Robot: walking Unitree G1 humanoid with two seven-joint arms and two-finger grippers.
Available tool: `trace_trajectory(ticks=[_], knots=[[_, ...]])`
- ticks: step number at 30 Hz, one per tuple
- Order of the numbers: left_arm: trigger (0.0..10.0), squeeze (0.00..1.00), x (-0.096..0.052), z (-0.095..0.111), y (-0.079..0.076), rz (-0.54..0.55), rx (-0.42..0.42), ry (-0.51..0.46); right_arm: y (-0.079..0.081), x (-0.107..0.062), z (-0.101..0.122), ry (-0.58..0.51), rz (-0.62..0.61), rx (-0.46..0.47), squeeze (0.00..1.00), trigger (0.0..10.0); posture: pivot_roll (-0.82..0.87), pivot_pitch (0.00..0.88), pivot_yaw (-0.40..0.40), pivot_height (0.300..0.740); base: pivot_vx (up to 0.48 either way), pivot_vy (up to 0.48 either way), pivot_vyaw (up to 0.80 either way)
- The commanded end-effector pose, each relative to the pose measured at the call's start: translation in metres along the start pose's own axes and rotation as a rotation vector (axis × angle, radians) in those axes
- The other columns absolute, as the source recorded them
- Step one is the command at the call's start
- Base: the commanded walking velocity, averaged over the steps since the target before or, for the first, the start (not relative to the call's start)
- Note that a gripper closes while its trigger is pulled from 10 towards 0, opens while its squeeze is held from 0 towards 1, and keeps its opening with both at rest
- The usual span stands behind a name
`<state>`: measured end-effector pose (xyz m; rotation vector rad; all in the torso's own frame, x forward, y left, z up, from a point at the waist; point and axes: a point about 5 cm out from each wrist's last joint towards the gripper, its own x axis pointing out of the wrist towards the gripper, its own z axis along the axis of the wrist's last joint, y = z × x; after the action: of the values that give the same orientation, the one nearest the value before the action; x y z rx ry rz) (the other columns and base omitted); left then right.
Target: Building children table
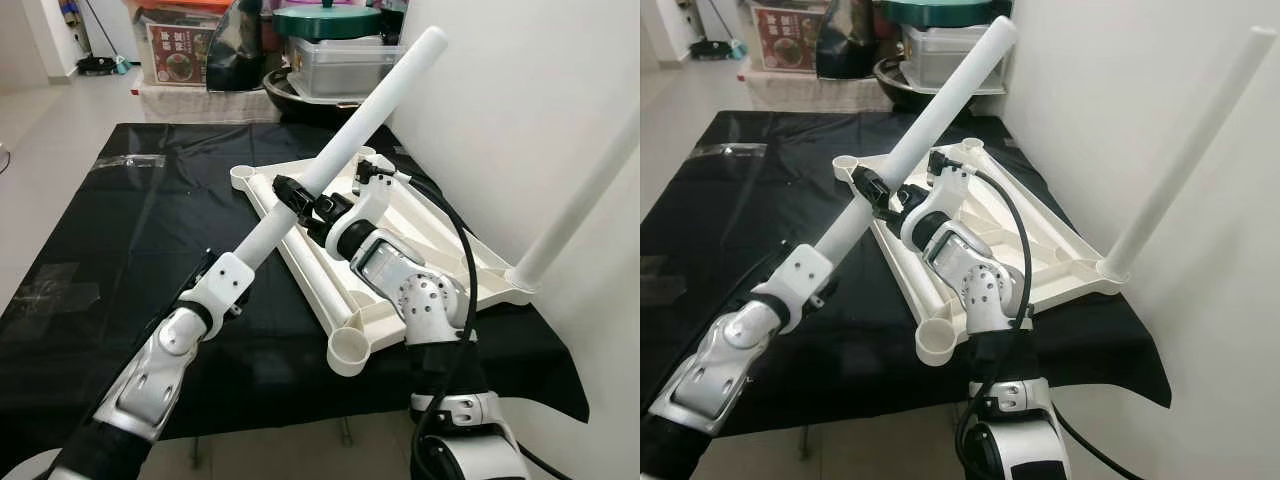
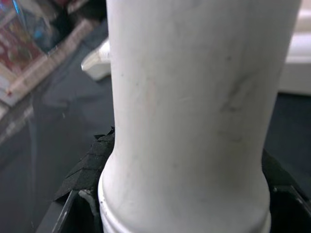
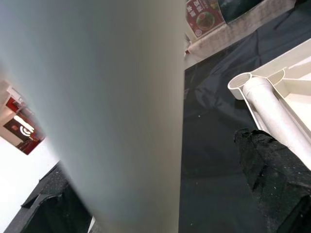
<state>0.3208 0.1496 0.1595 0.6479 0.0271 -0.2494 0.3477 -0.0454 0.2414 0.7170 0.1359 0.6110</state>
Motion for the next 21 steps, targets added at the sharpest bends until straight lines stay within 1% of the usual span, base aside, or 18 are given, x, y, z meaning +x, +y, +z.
trace_trajectory(ticks=[1, 2, 3, 5, 7, 8, 9, 10, 11, 13, 14, 15, 16, 17, 18, 19, 20, 21], knots=[[10.0, 0.0, 0.001, 0.005, -0.003, -0.009, 0.008, -0.031, 0.042, 0.014, -0.047, 0.07, 0.108, 0.233, 0.0, 10.0, 0.12, 0.0, -0.075, 0.74, 0.0, 0.0, 0.0], [10.0, 0.0, 0.005, 0.013, -0.009, -0.042, 0.027, -0.061, 0.046, 0.016, -0.047, 0.049, 0.104, 0.232, 0.0, 10.0, 0.12, 0.0, -0.07, 0.74, 0.0, 0.0, 0.0], [10.0, 0.0, 0.005, 0.013, -0.009, -0.042, 0.027, -0.061, 0.046, 0.016, -0.047, 0.049, 0.104, 0.232, 0.0, 10.0, 0.12, 0.0, -0.07, 0.74, 0.0, 0.0, 0.0], [10.0, 0.0, 0.006, 0.019, -0.016, -0.074, 0.044, -0.081, 0.048, 0.019, -0.046, 0.026, 0.088, 0.205, 0.0, 10.0, 0.12, 0.0, -0.068, 0.74, 0.0, 0.0, 0.0], [10.0, 0.0, 0.007, 0.021, -0.019, -0.083, 0.054, -0.086, 0.048, 0.02, -0.045, 0.02, 0.08, 0.198, 0.0, 10.0, 0.12, 0.0, -0.068, 0.74, 0.0, 0.0, 0.0], [10.0, 0.0, 0.008, 0.022, -0.024, -0.097, 0.057, -0.088, 0.046, 0.022, -0.042, -0.006, 0.041, 0.196, 0.0, 10.0, 0.12, 0.0, -0.068, 0.74, 0.0, 0.0, 0.0], [10.0, 0.0, 0.008, 0.022, -0.024, -0.097, 0.057, -0.088, 0.046, 0.022, -0.042, -0.006, 0.041, 0.196, 0.0, 10.0, 0.12, 0.0, -0.068, 0.74, 0.0, 0.0, 0.0], [10.0, 0.0, 0.008, 0.024, -0.03, -0.115, 0.052, -0.09, 0.042, 0.023, -0.038, -0.031, 0.003, 0.212, 0.0, 10.0, 0.12, 0.0, -0.067, 0.74, 0.0, 0.0, 0.0], [10.0, 0.0, 0.008, 0.024, -0.03, -0.115, 0.052, -0.09, 0.042, 0.023, -0.038, -0.031, 0.003, 0.212, 0.0, 10.0, 0.12, 0.0, -0.067, 0.74, 0.0, 0.0, 0.0], [10.0, 0.0, 0.008, 0.026, -0.042, -0.152, 0.052, -0.095, 0.036, 0.025, -0.029, -0.084, -0.06, 0.244, 0.0, 10.0, 0.12, 0.0, -0.068, 0.74, 0.0, 0.0, 0.0], [10.0, 0.0, 0.009, 0.026, -0.045, -0.162, 0.052, -0.096, 0.035, 0.026, -0.027, -0.094, -0.067, 0.25, 0.0, 9.4, 0.12, 0.0, -0.068, 0.74, 0.0, 0.0, 0.0], [10.0, 0.0, 0.009, 0.026, -0.045, -0.162, 0.052, -0.096, 0.035, 0.026, -0.027, -0.094, -0.067, 0.25, 0.0, 9.4, 0.12, 0.0, -0.068, 0.74, 0.0, 0.0, 0.0], [10.0, 0.0, 0.009, 0.027, -0.047, -0.169, 0.056, -0.097, 0.036, 0.026, -0.025, -0.1, -0.068, 0.246, 0.0, 3.1, 0.12, 0.0, -0.068, 0.74, 0.0, 0.0, 0.0], [10.0, 0.0, 0.009, 0.027, -0.047, -0.169, 0.056, -0.097, 0.036, 0.026, -0.025, -0.1, -0.068, 0.246, 0.0, 3.1, 0.12, 0.0, -0.068, 0.74, 0.0, 0.0, 0.0], [10.0, 0.0, 0.009, 0.027, -0.048, -0.173, 0.057, -0.098, 0.036, 0.025, -0.025, -0.1, -0.066, 0.243, 0.0, 2.4, 0.12, 0.0, -0.068, 0.74, 0.0, 0.0, 0.0], [10.0, 0.0, 0.009, 0.027, -0.048, -0.173, 0.057, -0.098, 0.036, 0.025, -0.025, -0.1, -0.066, 0.243, 0.0, 2.4, 0.12, 0.0, -0.068, 0.74, 0.0, 0.0, 0.0], [10.0, 0.0, 0.01, 0.027, -0.048, -0.176, 0.059, -0.099, 0.038, 0.025, -0.026, -0.101, -0.057, 0.247, 0.0, 0.0, 0.11, 0.0, -0.065, 0.74, 0.0, 0.0, 0.0], [10.0, 0.0, 0.01, 0.027, -0.048, -0.176, 0.059, -0.099, 0.038, 0.025, -0.026, -0.101, -0.057, 0.247, 0.0, 0.0, 0.11, 0.0, -0.065, 0.74, 0.0, 0.0, 0.0]])
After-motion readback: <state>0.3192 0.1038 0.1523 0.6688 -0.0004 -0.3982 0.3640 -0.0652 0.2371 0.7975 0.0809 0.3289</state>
